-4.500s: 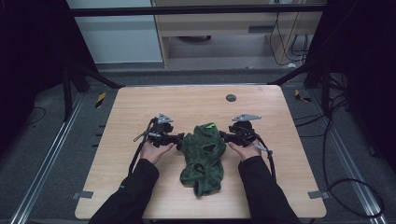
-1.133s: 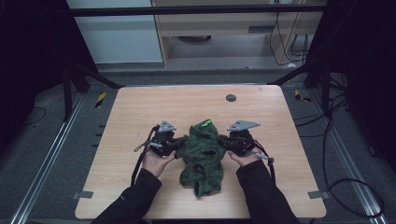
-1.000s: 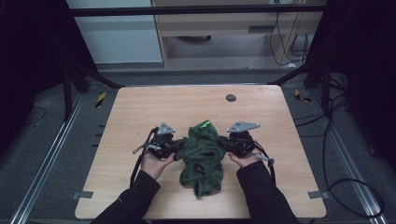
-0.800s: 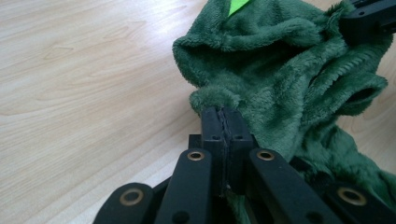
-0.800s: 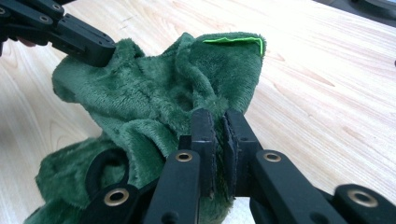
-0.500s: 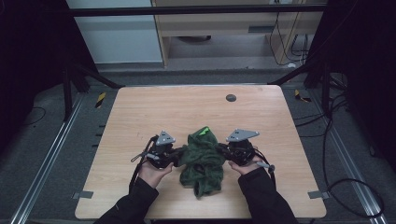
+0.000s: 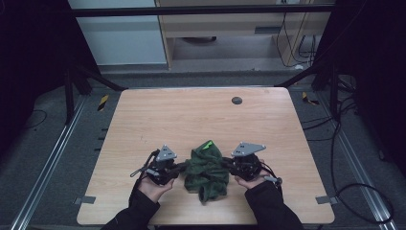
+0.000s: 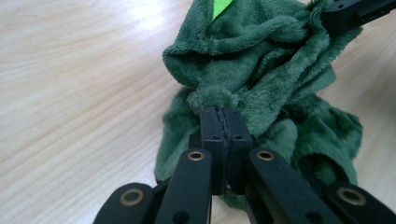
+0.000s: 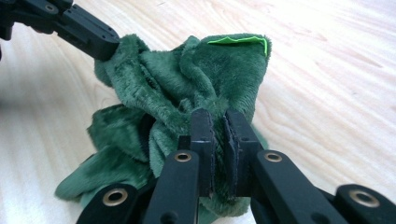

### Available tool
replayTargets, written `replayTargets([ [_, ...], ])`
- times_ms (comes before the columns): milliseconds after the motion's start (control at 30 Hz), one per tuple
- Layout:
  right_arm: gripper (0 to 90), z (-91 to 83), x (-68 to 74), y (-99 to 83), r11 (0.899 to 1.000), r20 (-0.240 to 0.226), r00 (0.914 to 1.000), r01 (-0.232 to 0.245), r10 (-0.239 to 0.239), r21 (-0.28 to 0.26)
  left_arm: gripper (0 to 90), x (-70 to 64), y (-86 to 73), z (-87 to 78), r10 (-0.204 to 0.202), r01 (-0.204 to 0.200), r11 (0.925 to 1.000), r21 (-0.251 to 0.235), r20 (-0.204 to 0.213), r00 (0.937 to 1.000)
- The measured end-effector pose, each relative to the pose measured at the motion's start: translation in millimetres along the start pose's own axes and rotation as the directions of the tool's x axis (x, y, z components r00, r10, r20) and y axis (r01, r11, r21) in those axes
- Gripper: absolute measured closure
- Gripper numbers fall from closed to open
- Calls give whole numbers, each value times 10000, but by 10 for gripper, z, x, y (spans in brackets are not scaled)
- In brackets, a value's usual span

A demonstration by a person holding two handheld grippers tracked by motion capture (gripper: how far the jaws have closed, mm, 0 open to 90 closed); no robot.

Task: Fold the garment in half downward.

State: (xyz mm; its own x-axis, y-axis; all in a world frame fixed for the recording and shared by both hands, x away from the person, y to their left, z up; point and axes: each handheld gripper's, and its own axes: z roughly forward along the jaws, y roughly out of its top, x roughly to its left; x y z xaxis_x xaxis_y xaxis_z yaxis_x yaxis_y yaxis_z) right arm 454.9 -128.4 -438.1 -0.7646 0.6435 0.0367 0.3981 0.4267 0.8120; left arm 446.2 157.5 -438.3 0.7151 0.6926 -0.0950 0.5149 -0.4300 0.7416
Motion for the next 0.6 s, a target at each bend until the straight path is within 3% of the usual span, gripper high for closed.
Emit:
replayTargets([
  [600,818,-2,207,-277,9990,-697,9973,-209,236,394,892,-111,-260,12,107,-130,9980,615,374,9992],
])
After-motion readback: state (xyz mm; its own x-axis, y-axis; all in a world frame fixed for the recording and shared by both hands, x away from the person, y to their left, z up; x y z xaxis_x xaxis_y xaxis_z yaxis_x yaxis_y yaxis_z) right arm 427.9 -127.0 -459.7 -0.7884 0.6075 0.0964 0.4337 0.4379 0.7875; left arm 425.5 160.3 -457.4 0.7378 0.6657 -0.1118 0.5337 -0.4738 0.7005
